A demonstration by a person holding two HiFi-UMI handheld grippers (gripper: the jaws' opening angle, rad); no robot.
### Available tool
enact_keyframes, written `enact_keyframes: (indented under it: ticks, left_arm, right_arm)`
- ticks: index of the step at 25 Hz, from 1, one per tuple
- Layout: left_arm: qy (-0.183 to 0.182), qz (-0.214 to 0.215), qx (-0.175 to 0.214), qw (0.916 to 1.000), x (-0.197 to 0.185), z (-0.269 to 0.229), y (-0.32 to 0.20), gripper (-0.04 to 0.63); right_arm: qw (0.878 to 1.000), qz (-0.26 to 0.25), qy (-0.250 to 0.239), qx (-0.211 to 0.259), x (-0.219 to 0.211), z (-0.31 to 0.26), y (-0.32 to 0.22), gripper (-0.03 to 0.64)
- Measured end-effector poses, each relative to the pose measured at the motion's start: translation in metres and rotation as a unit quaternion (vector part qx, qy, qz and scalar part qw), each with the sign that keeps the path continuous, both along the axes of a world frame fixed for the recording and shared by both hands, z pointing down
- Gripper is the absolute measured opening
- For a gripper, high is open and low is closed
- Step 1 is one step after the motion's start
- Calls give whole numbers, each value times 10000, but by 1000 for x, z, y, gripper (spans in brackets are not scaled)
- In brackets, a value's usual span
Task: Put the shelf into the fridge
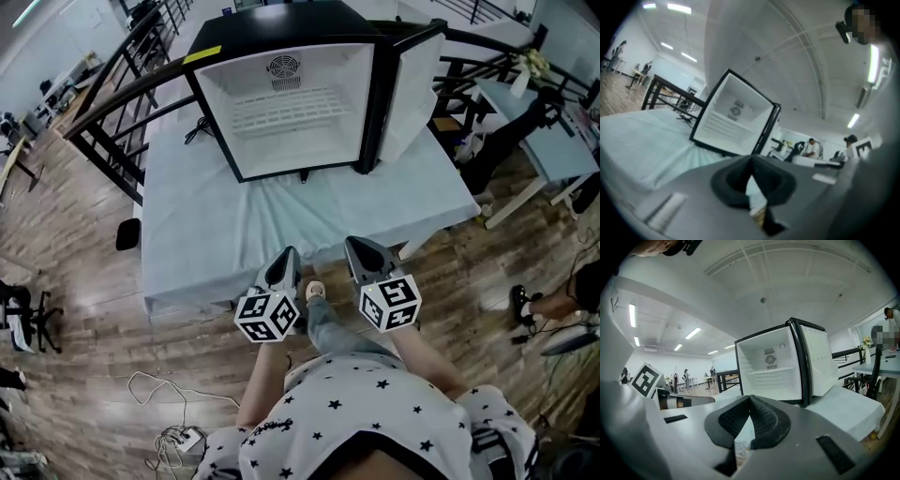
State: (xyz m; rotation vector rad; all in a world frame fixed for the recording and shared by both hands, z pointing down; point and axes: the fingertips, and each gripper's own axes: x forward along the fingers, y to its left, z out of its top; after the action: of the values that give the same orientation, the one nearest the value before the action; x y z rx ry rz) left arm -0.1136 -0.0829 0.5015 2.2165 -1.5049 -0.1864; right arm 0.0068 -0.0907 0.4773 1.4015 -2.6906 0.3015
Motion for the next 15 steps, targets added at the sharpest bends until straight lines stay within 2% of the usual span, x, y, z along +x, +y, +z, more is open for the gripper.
enact_keyframes:
  ticks: [6,15]
  left_arm:
    - [-64,26,-27,10000,1,1,7,3]
    - [-92,109,-17,9999,4,-3,0,3]
  right_arm:
    - [9999,54,83,-108,2,3,2,20]
    - [9997,166,-178,-41,11,-6,-2,20]
